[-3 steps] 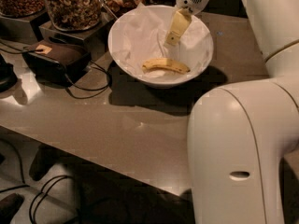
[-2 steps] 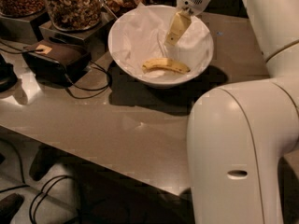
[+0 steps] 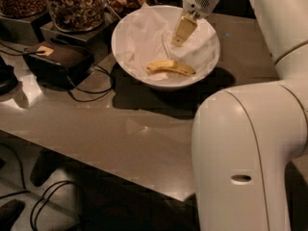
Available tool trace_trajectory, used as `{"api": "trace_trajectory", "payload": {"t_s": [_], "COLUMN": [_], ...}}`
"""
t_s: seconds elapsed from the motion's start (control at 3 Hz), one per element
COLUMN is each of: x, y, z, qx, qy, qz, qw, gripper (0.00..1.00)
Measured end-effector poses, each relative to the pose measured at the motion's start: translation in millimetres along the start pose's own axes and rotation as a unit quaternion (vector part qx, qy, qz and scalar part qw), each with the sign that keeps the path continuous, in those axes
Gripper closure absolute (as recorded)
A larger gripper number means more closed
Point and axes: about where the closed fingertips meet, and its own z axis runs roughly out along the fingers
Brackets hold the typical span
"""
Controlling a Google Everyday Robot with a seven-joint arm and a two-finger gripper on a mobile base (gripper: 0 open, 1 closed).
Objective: Pick banana from white bowl
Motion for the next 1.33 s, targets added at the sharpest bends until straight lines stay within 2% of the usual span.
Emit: {"api": "trace_trajectory", "payload": {"t_s": [1.33], "x": [19.5], "y": [7.6], "z": [28.7], "qx": [-0.030], "qy": [0.046], "qz": [0.006], "qw": [0.9984], "gripper": [0.54]}}
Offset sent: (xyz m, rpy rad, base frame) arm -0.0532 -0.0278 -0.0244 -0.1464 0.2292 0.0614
